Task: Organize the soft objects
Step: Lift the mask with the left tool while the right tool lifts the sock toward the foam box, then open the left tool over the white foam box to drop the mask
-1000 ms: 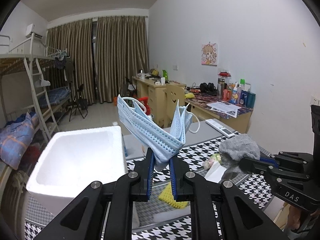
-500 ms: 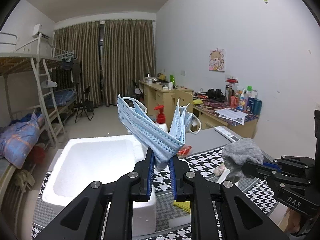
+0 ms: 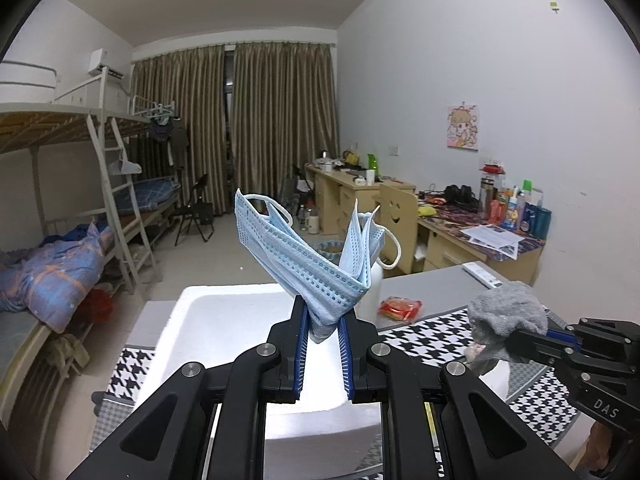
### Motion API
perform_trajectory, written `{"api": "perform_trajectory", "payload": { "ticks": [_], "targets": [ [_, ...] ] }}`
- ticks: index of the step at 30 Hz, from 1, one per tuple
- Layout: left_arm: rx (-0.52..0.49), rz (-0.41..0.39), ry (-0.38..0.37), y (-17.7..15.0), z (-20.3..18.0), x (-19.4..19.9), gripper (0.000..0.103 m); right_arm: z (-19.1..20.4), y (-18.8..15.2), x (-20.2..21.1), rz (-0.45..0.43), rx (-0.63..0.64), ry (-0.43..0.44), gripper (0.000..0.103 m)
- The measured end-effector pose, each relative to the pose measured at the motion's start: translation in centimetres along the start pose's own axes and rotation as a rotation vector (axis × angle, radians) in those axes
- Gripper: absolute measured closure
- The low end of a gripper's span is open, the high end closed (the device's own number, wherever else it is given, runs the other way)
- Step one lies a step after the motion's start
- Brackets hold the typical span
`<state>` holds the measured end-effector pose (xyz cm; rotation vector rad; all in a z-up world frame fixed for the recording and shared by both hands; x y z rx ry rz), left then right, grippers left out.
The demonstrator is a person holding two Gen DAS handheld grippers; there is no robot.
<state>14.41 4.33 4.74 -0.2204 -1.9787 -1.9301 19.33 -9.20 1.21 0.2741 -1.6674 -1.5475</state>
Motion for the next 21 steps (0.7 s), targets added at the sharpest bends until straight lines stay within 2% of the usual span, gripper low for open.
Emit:
{"api": "perform_trajectory", "payload": {
  "ticks": [14,21],
  "targets": [
    [0.033,0.032,0.084,-0.7,2.8,-1.3,0.088,1.5,0.6,-1.4,0.004,0.024,0.046,0.091],
    [0.045,0.063,0.095,-1.3,3.6,-2.1,0.087,2.4,0.7,-2.1,0.019,0.044,0.055,0.091]
  ]
}}
Point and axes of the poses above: each gripper's, at about its wrist camera, not at the fingertips, and x roughly against the way its jaws point, z to its left, y to its top, the point moved 4 cm from there along -x, roughly the way its jaws point, and after that the axes turned 1 degree about -x, right-handed, at the moved point
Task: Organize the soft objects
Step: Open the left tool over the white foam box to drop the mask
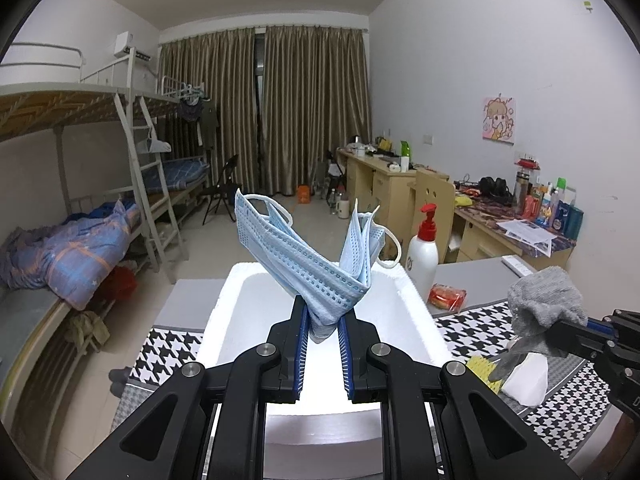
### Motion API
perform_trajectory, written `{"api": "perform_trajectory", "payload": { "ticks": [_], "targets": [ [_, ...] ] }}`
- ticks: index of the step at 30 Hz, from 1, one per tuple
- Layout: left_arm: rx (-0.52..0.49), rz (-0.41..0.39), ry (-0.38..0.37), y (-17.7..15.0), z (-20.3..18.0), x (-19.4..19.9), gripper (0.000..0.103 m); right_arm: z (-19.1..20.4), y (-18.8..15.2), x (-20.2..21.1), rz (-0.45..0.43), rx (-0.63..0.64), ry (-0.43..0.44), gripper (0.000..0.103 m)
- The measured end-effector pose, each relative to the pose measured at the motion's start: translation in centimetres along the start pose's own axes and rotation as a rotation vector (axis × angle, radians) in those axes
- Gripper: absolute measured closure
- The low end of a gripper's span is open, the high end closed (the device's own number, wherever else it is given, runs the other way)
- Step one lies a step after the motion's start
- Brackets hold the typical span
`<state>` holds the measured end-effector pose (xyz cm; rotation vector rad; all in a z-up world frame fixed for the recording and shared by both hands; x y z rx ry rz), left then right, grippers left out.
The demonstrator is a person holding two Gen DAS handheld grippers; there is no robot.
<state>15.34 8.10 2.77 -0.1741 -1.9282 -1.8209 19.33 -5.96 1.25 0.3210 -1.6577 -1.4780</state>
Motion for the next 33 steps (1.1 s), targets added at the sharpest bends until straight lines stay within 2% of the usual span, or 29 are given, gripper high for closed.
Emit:
{"api": "perform_trajectory", "payload": {
  "ticks": [4,7,9,12,14,20,33],
  "targets": [
    [-0.002,0.019,-0.008,-0.4,0.4,-0.5,0.084,0.4,0.3,-0.2,0.005,0.002,-0.006,0.091],
    [0.011,0.019,-0.006,-0.5,1.2,-0.5,0.058,0.3,0.5,-0.3,0.002,0.000,-0.008,0.091],
    [0.023,-0.002,0.005,-0.5,1.6,0.0,0.034,0.4,0.7,-0.4,-0.002,-0.001,-0.008,0.091],
    [0.038,-0.029,0.026,-0.4,2.2,0.6,0.018,0.5,0.9,-0.5,-0.006,-0.002,-0.009,0.091],
    [0.050,-0.037,0.031,-0.3,2.6,0.9,0.012,0.8,1.2,-0.6,-0.010,0.001,-0.007,0.091],
    [0.062,-0.068,0.062,-0.2,3.4,1.7,0.004,1.8,2.1,-0.7,-0.025,0.022,0.002,0.091],
    [0.077,-0.094,0.111,-0.6,5.1,3.2,0.001,4.1,3.8,-1.3,-0.051,0.056,0.037,0.091]
  ]
}}
Point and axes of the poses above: each gripper's, at about its wrist camera, not at the fingertips, and x roughly against the way its jaws point, z to its left, y to its top, the point moved 4 cm from there along -x, roughly the way its jaws point, and after that the axes turned 1 degree about -x, right-handed, at the moved point
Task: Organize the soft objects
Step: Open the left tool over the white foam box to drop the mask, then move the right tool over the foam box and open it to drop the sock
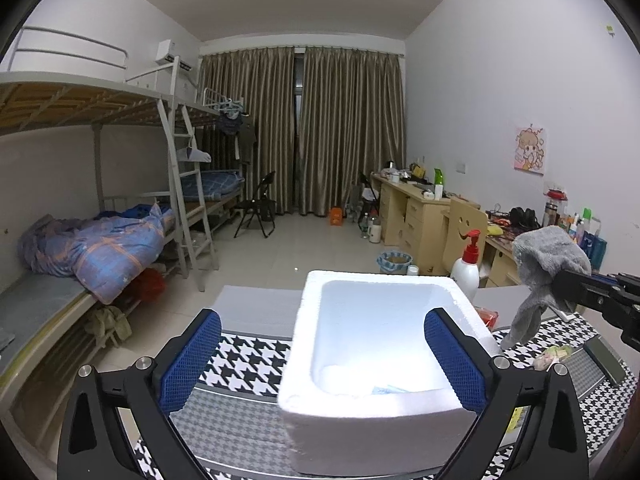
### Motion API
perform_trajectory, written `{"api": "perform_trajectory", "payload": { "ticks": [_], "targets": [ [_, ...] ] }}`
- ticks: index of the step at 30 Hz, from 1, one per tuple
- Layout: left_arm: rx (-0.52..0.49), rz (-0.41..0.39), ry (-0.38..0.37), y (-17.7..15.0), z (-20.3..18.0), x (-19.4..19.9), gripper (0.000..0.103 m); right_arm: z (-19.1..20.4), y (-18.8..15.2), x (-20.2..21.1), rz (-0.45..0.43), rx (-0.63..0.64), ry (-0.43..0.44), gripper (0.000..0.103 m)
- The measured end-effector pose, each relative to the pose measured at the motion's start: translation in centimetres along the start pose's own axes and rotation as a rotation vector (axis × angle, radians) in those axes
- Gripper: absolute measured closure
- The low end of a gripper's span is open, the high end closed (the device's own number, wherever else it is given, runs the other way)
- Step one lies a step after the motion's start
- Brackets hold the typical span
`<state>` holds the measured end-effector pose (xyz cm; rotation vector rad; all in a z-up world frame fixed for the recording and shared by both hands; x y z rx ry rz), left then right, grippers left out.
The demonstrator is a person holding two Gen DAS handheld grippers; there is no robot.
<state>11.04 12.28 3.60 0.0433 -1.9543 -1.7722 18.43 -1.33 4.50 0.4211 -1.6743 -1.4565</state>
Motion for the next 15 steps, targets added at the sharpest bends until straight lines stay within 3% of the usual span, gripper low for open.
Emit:
{"api": "perform_trajectory", "payload": {
  "ticks": [15],
  "targets": [
    [0.001,0.001,0.036,-1.0,2.2,0.8,0.001,2.5,0.6,-2.1,0.022,0.026,0.064,0.091]
  ]
}}
Point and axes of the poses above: each gripper's, at about its wrist camera, not at the fingertips, and x roughly against the way its jaws point, z to its left, y to its top, the point moved 4 cm from there along -x, roughly the way its jaws point, and after that the axes turned 1 degree about -x, right-handed, at the moved point
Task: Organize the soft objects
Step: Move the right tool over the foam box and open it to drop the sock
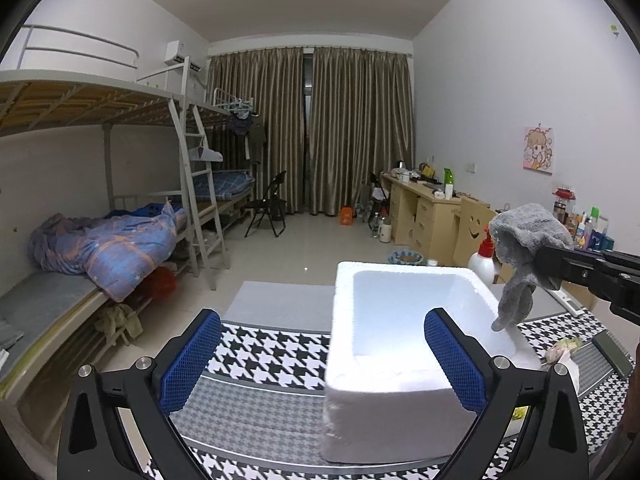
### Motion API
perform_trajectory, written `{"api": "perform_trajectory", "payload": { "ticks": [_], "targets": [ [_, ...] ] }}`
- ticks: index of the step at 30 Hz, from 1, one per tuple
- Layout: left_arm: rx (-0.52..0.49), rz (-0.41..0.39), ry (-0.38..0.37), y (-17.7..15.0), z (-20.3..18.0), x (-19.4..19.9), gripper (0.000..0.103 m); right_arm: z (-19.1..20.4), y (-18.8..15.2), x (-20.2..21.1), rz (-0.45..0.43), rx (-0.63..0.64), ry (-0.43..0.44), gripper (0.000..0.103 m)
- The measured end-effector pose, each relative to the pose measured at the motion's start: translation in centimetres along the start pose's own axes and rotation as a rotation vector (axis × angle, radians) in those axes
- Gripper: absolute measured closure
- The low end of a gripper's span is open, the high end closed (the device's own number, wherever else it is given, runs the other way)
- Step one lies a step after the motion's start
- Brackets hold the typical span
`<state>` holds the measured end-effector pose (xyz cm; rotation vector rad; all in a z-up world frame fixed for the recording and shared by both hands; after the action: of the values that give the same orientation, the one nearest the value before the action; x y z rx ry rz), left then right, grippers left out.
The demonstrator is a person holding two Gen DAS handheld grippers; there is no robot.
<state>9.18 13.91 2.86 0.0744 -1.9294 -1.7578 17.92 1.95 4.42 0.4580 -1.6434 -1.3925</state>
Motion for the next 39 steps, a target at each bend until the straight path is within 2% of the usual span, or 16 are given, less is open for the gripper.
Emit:
{"api": "perform_trajectory", "payload": {
  "ticks": [25,26,27,28,29,30,31,39],
  "targets": [
    [0.040,0.039,0.011,-2.2,2.6,0.1,0.001,1.4,-0.8,-6.0,0.144,0.013,0.014,0.090],
    [0.041,0.038,0.011,-2.1,2.6,0.2,0.001,1.5,-0.9,-6.0,0.148,0.018,0.012,0.088],
    [0.041,0.037,0.012,-2.2,2.6,0.2,0.001,1.7,-1.0,-6.0,0.153,0.024,0.009,0.082],
    [0.042,0.036,0.012,-2.2,2.7,0.2,0.001,1.8,-1.0,-6.0,0.155,0.028,0.006,0.070],
    [0.042,0.036,0.012,-2.2,2.5,0.3,0.001,1.8,-1.0,-6.0,0.154,0.029,0.005,0.062],
    [0.042,0.036,0.010,-2.2,2.5,0.2,0.001,1.9,-0.9,-6.0,0.151,0.028,0.005,0.047],
    [0.041,0.036,0.010,-2.1,2.4,0.3,0.001,2.0,-0.9,-5.7,0.143,0.028,0.006,0.036],
    [0.031,0.029,-0.002,-1.9,1.8,0.8,0.001,1.6,-0.7,-4.3,0.113,0.025,0.006,0.035]
  ]
}}
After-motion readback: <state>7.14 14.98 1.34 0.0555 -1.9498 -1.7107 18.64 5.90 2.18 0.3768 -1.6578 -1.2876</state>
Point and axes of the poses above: each gripper's, at about its wrist camera, not at the fingertips, and x roughly against the way its jaws point, z to its left, y to its top, the point moved 4 cm from there along -x, roughly the way its jaws point, and after that the axes turned 1 degree about -x, right-handed, at the moved point
